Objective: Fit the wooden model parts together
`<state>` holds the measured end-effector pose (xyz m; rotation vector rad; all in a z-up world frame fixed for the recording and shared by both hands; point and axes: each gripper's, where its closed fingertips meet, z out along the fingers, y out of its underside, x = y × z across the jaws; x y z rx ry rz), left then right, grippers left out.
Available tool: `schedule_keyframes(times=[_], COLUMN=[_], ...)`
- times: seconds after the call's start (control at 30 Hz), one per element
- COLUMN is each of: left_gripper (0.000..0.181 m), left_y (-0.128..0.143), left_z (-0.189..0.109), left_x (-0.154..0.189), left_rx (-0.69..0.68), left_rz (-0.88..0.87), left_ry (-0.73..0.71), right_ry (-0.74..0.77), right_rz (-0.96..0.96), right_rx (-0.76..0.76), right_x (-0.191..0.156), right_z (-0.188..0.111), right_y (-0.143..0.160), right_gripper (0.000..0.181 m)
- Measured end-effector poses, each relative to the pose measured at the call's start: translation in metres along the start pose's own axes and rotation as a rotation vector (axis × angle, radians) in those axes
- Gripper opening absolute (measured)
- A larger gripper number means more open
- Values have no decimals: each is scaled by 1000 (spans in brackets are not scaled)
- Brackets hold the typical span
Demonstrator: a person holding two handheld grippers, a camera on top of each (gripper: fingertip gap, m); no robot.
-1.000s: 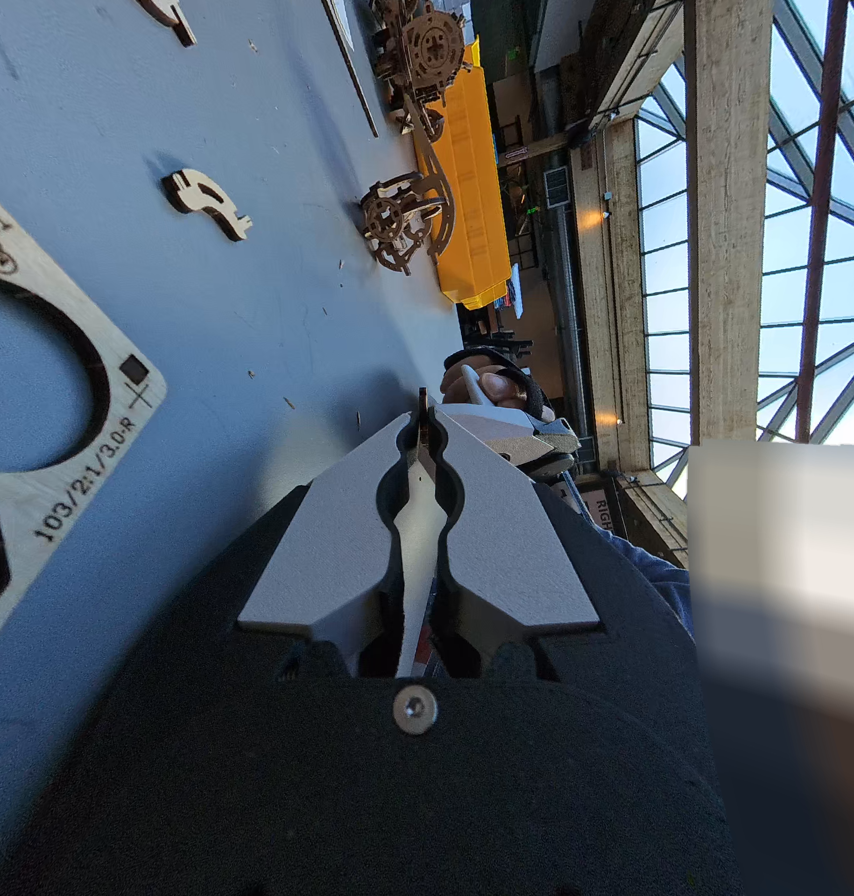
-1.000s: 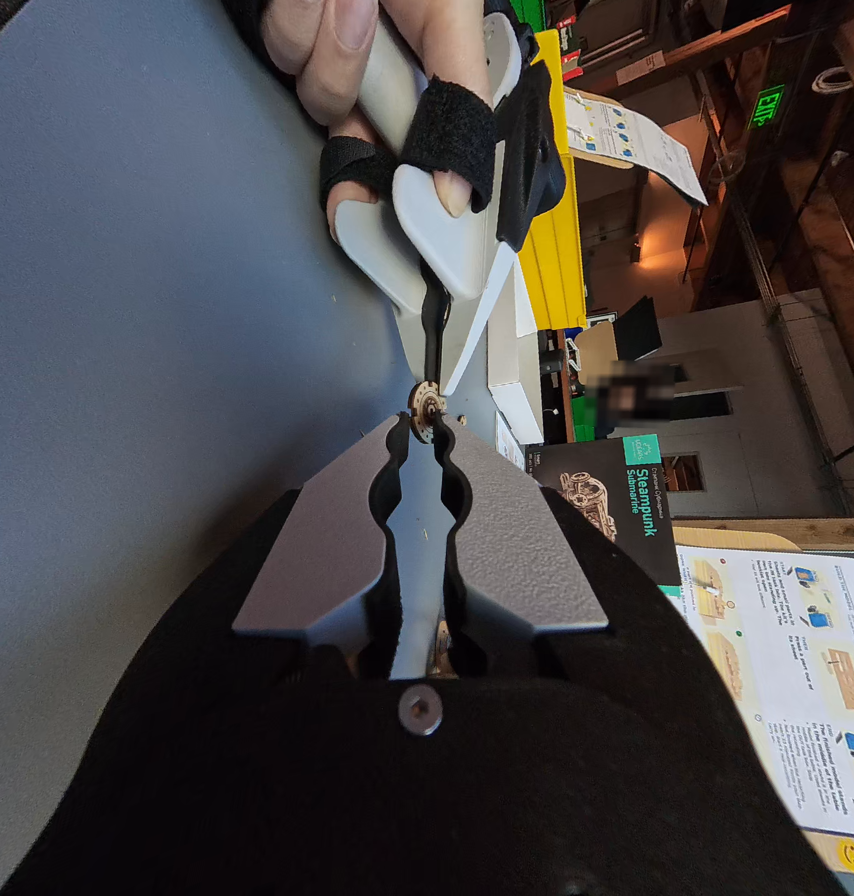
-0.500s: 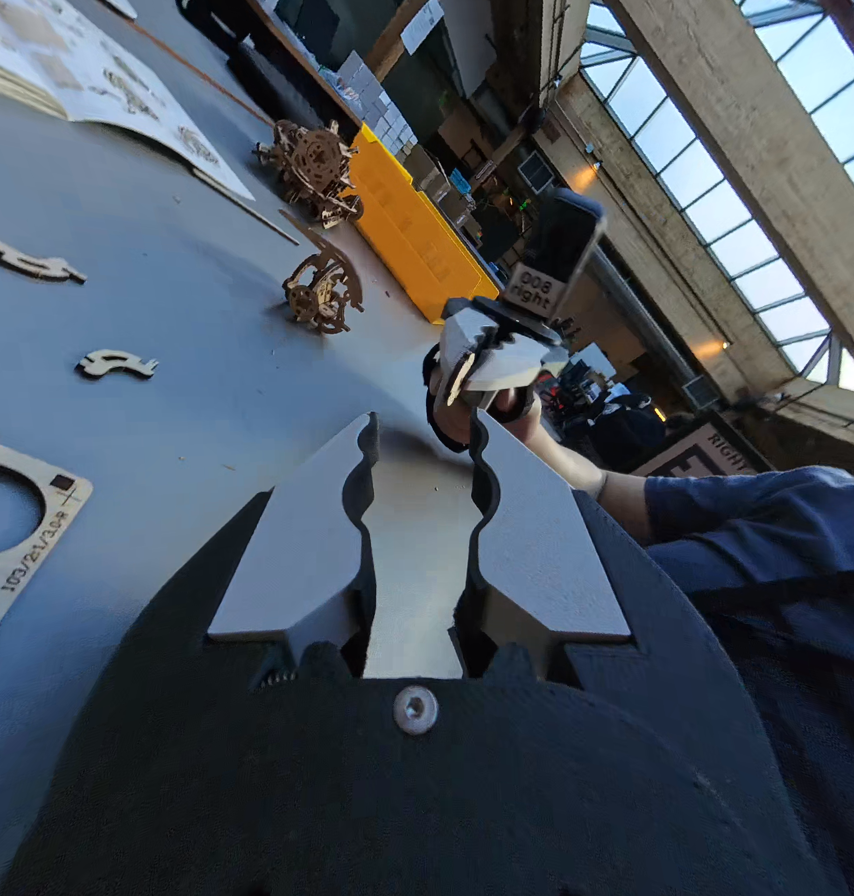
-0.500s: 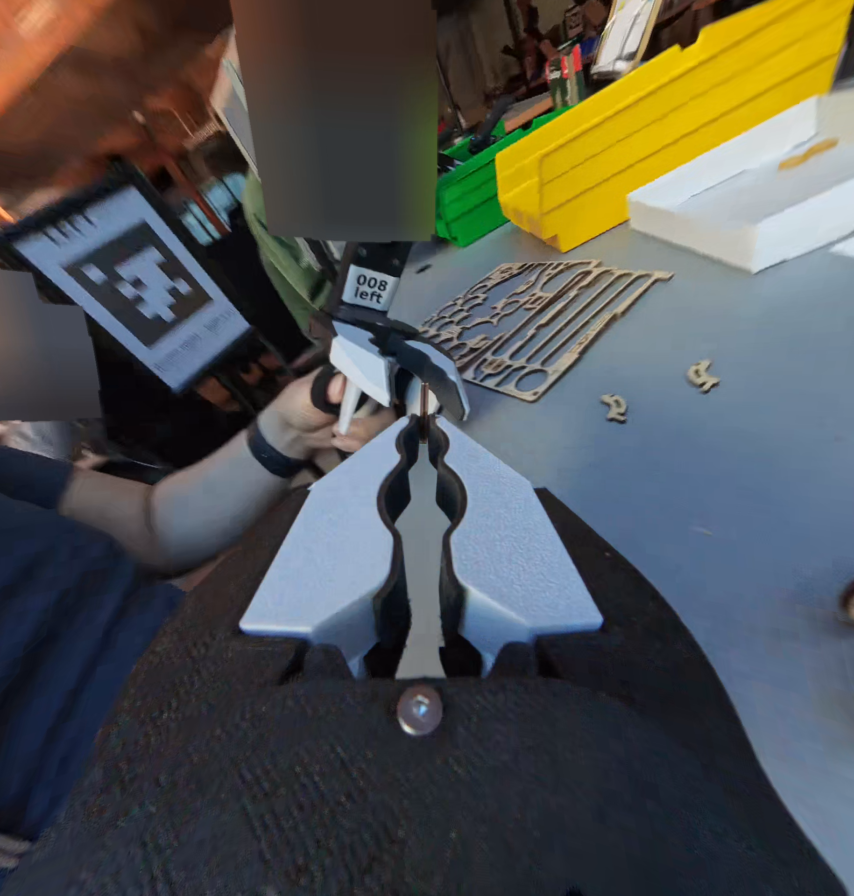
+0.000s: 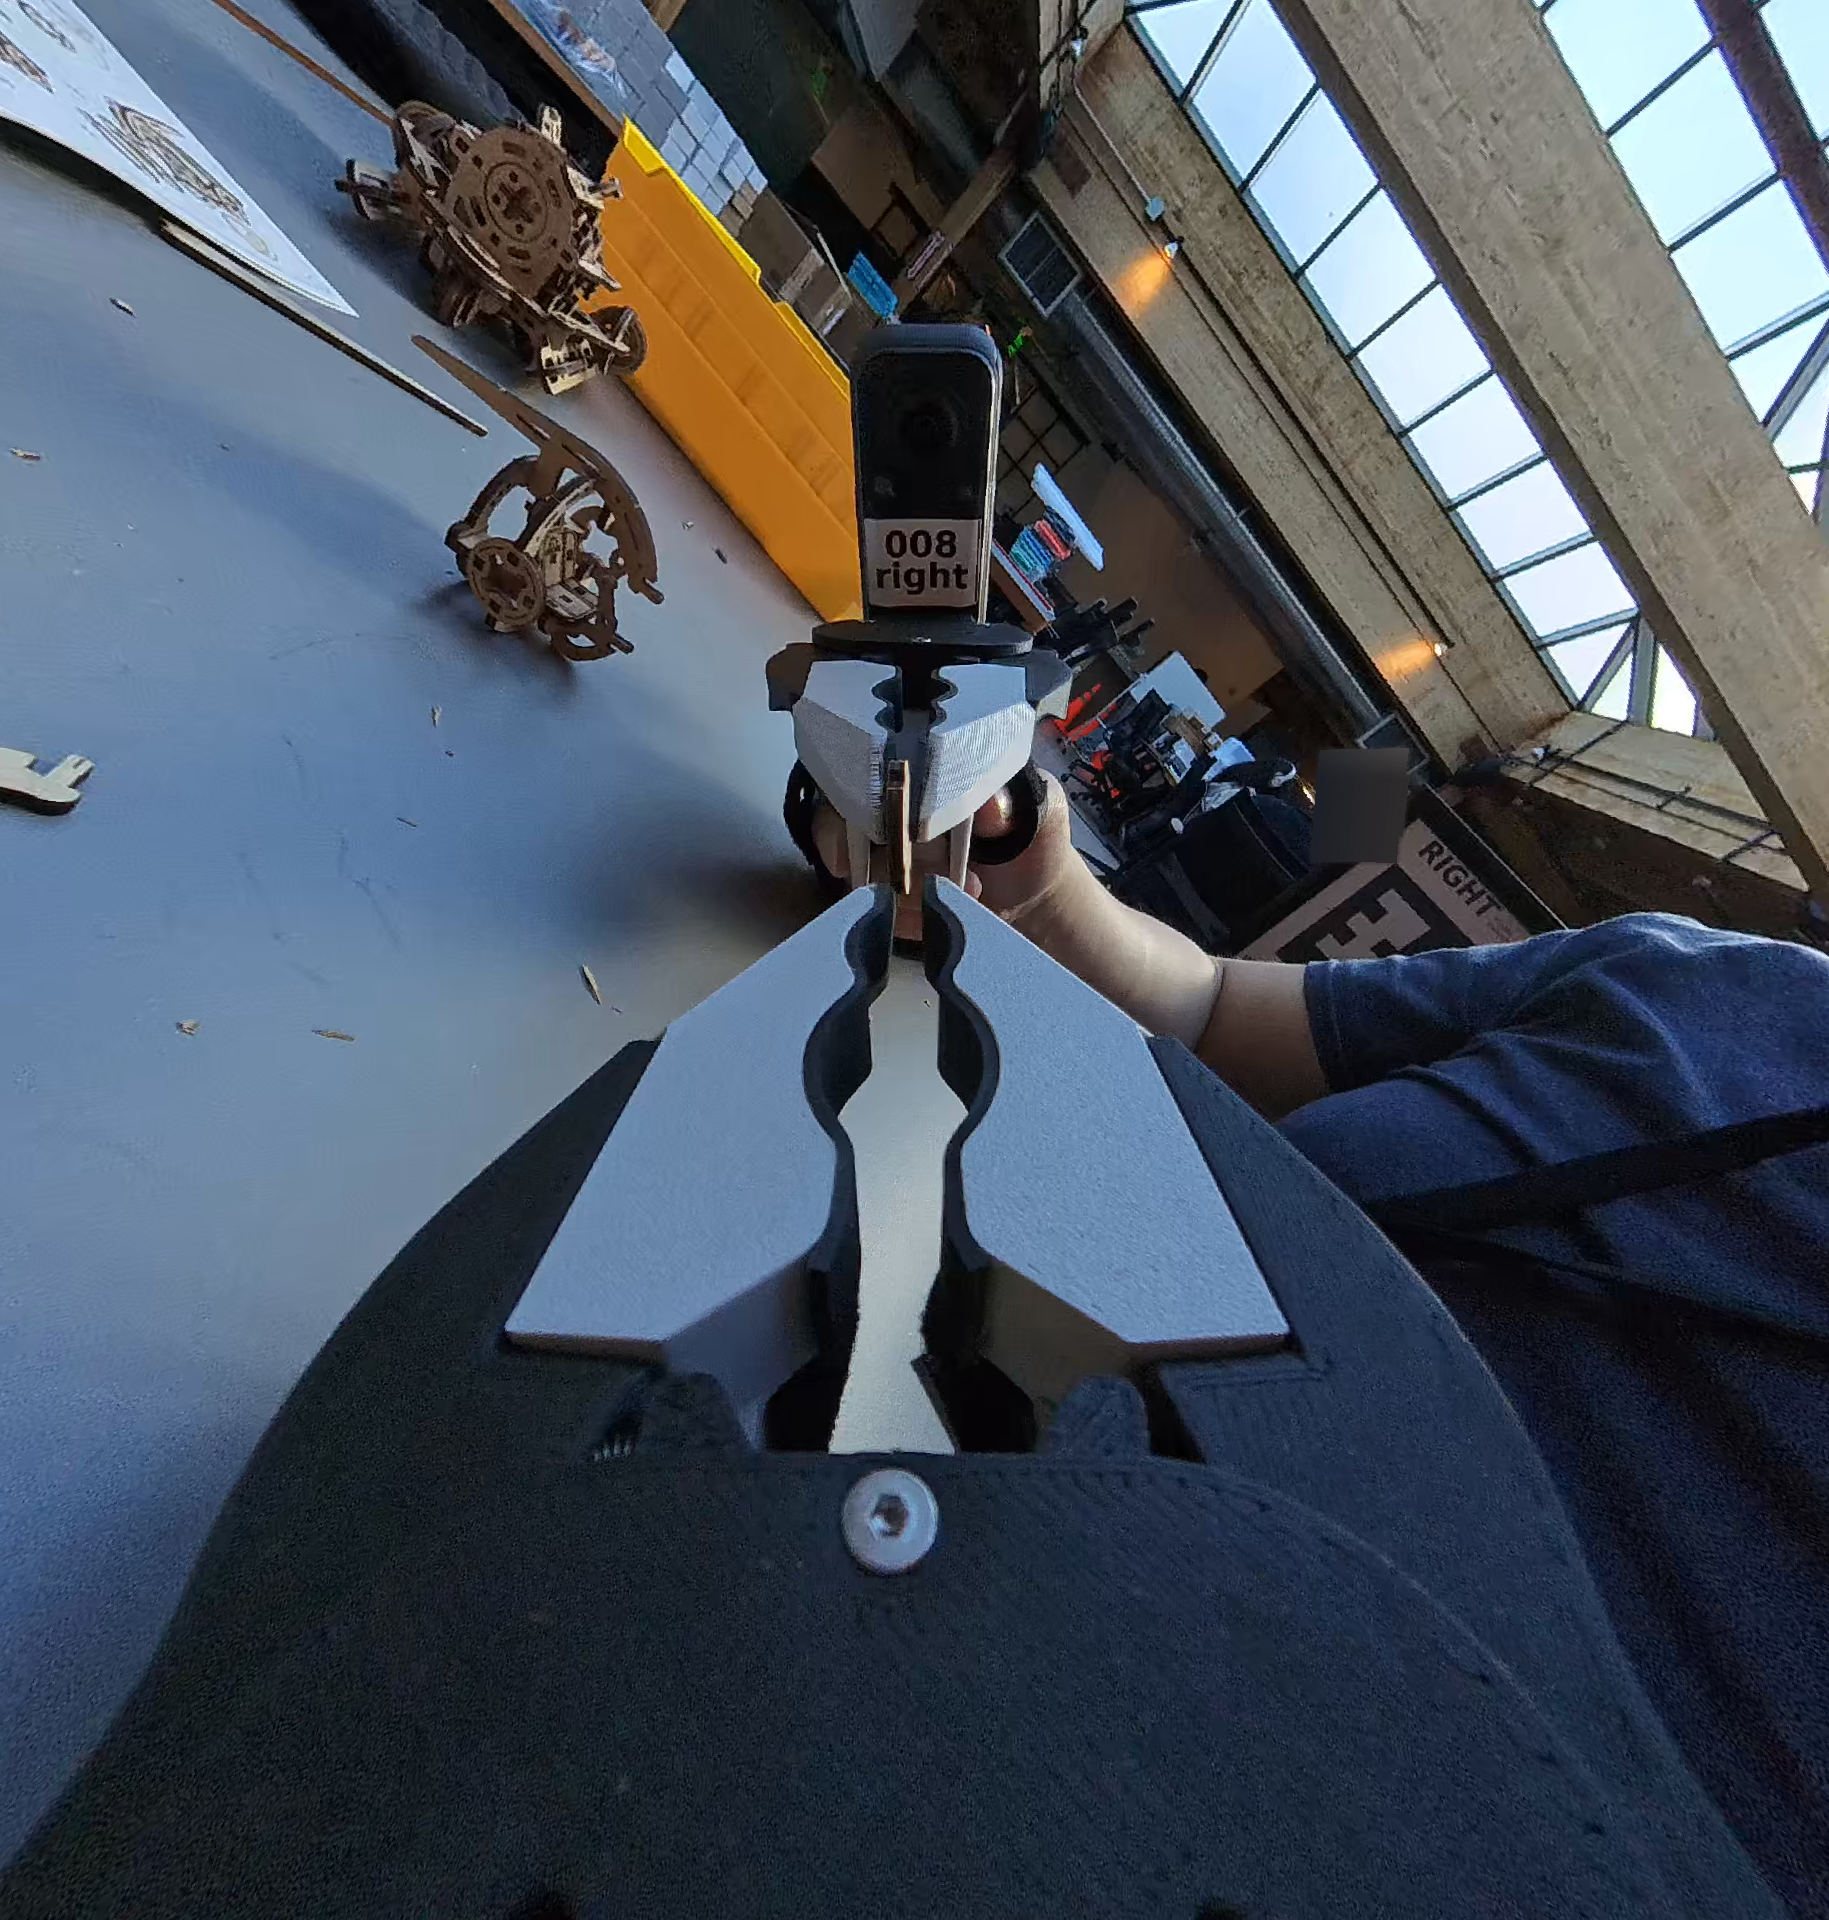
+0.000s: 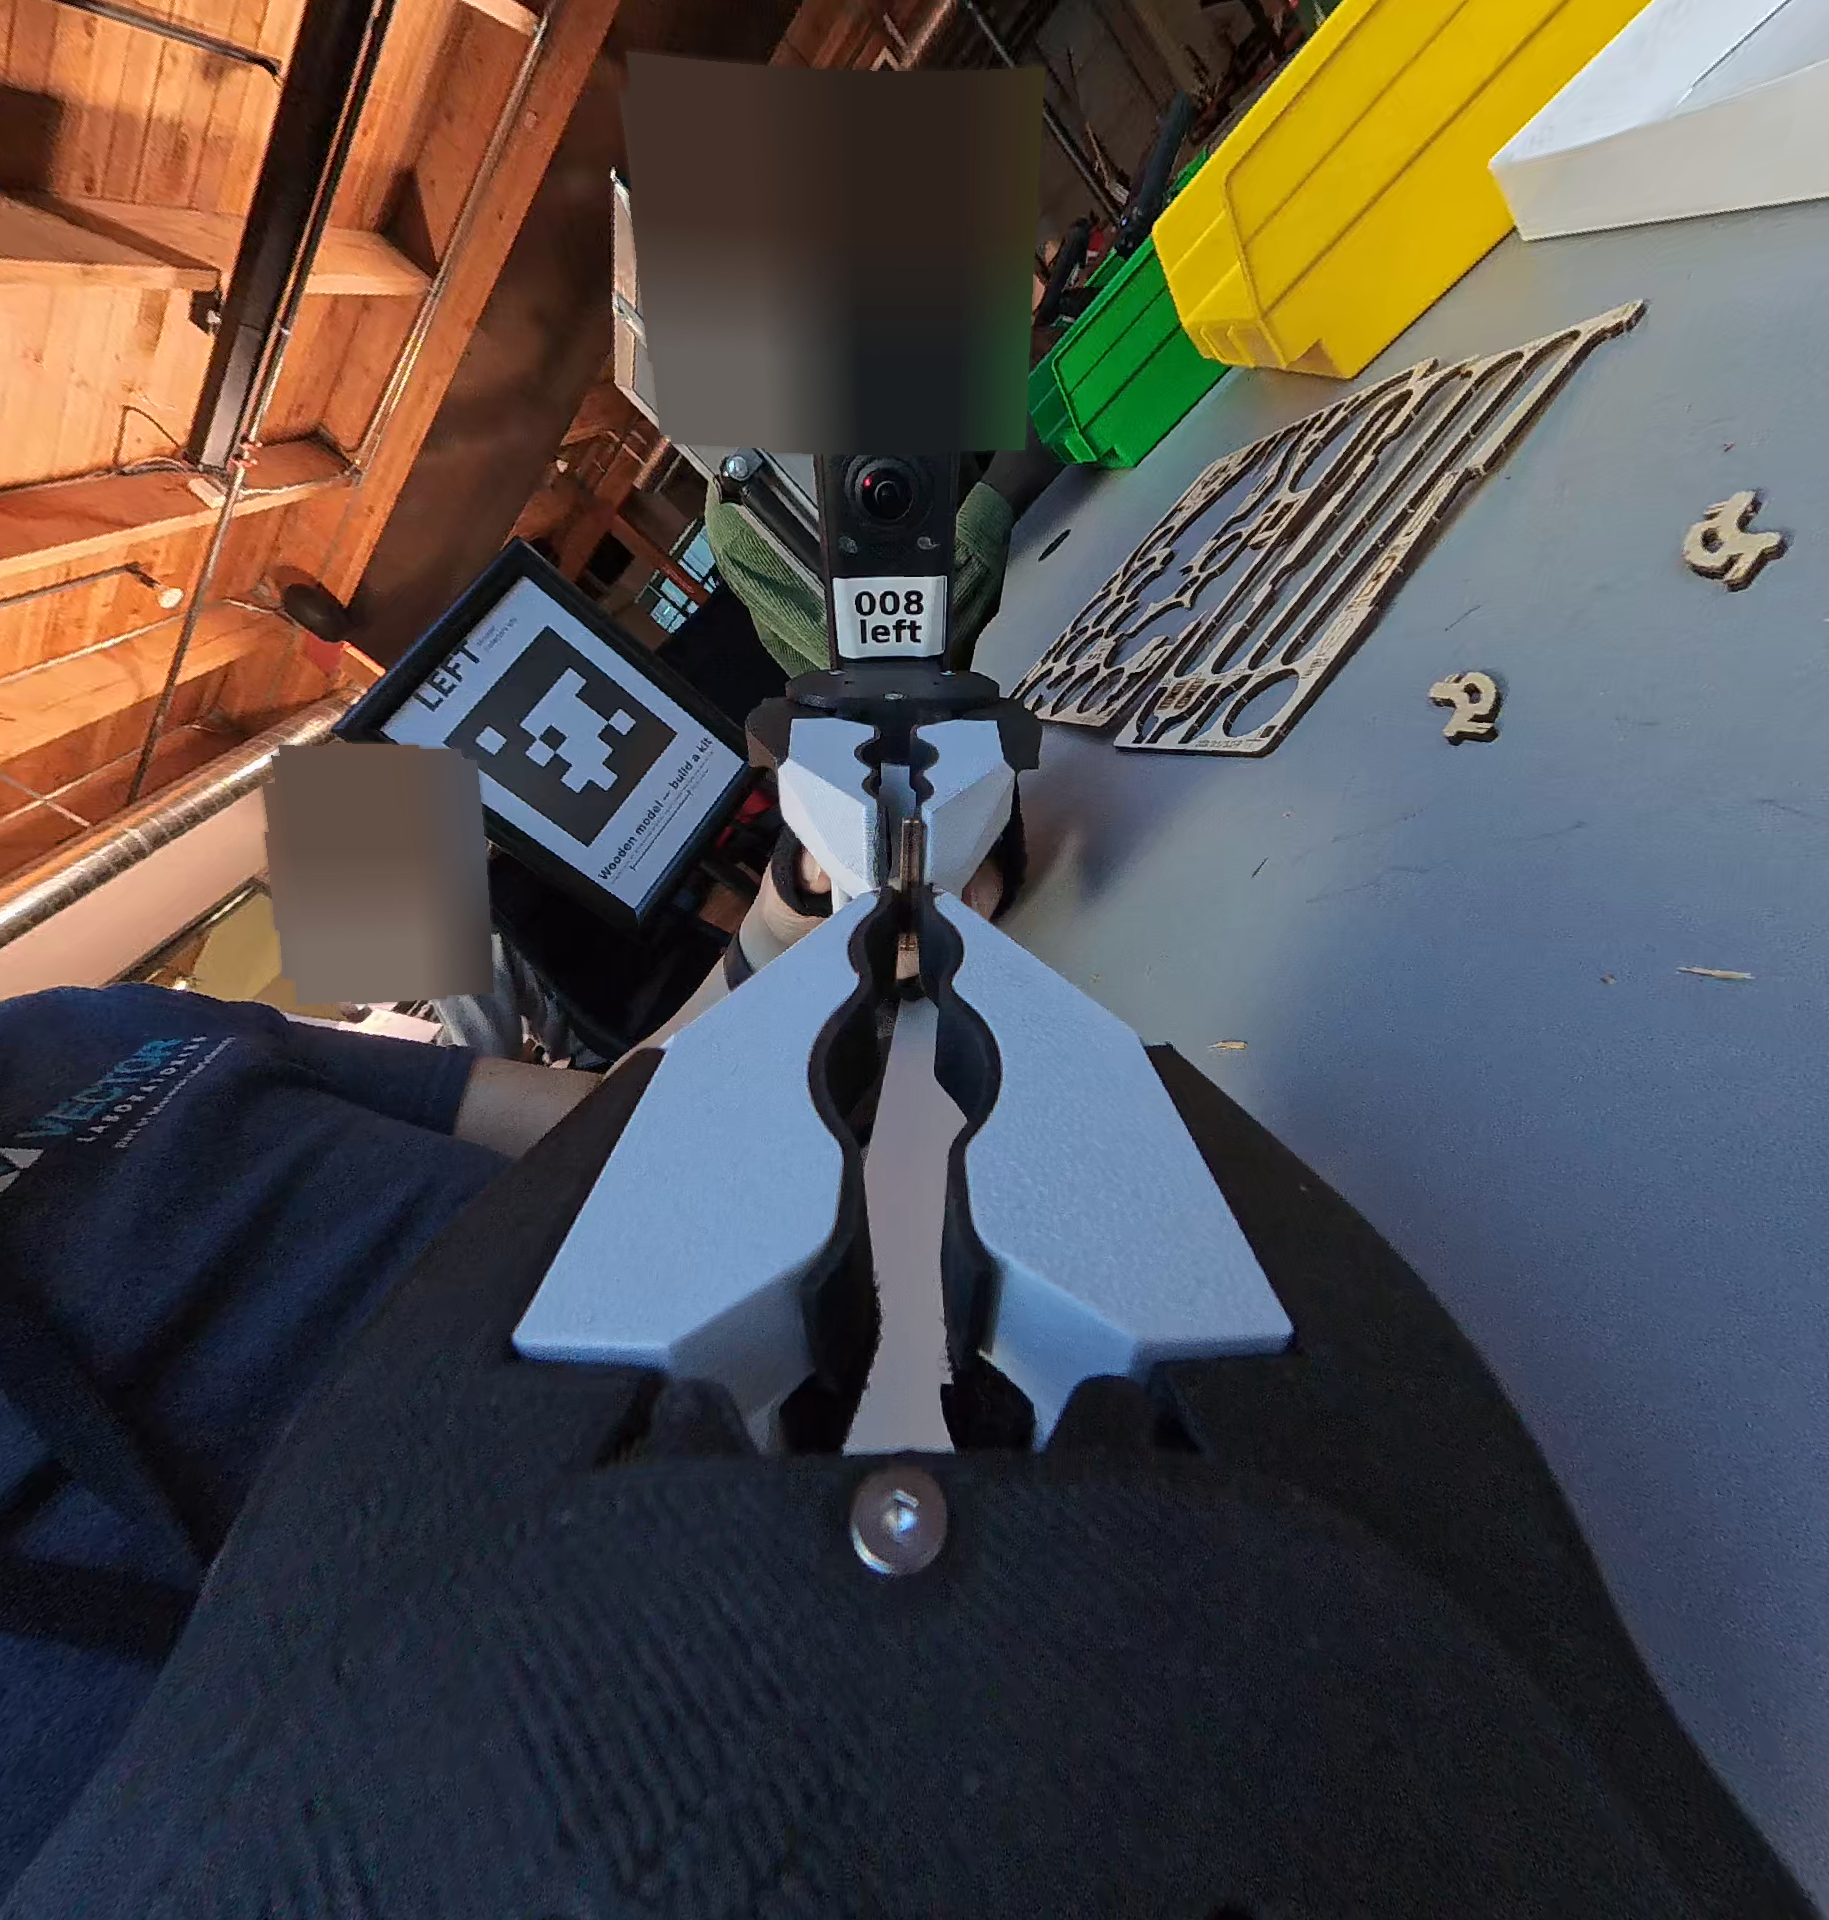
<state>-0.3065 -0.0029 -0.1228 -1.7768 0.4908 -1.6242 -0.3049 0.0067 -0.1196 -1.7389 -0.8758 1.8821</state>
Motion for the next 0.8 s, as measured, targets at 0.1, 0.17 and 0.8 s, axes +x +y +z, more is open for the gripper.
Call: schedule_keyframes(times=[0.1,0.17,0.8], left_gripper=[9,1,1], left_y=[1,1,12], left_z=[1,1,3], left_x=[0,0,-5], left_rx=[-6,-10,-74], left_rz=[-2,10,-78], left_ry=[2,-4,-12], right_ry=[-10,-15,-6], right_rz=[9,14,93], right_rx=[-8,-24,-68], right_x=[-1,-1,6], right_z=[1,2,3], right_y=[1,4,11], right_gripper=[0,0,0])
